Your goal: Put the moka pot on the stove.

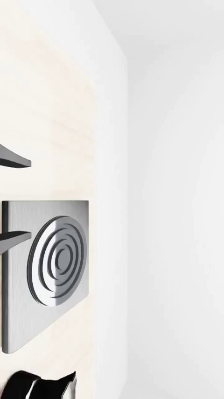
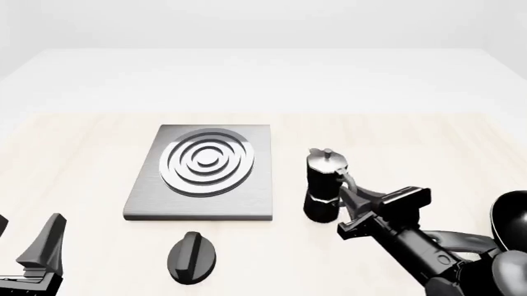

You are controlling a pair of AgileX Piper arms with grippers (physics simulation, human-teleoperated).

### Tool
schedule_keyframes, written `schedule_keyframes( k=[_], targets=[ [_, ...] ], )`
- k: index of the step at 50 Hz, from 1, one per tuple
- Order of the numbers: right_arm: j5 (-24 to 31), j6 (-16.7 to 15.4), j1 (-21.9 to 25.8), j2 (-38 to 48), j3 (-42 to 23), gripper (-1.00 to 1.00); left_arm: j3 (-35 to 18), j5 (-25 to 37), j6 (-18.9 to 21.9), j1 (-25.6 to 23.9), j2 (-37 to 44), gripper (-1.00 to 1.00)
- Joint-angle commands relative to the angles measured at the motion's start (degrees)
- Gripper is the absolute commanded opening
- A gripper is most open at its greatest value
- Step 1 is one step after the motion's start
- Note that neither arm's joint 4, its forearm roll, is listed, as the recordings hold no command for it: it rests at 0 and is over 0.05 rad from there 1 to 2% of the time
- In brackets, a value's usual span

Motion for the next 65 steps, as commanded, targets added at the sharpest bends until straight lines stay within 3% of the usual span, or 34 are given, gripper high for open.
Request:
schedule_keyframes(
  k=[1, 44, 65],
  targets=[
    [3.99, -0.74, 0.3, -5.65, -0.54, -1.0, 0.0, 0.0, 0.0, 0.0, 0.0, 1.0],
    [18.94, -4.22, 1.24, -20.82, -7.0, -1.0, 0.0, 0.0, 0.0, 0.0, 0.0, 1.0],
    [20.93, -5.66, 2.33, -23.42, -10.43, -1.0, 0.0, 0.0, 0.0, 0.0, 0.0, 1.0]
  ],
)
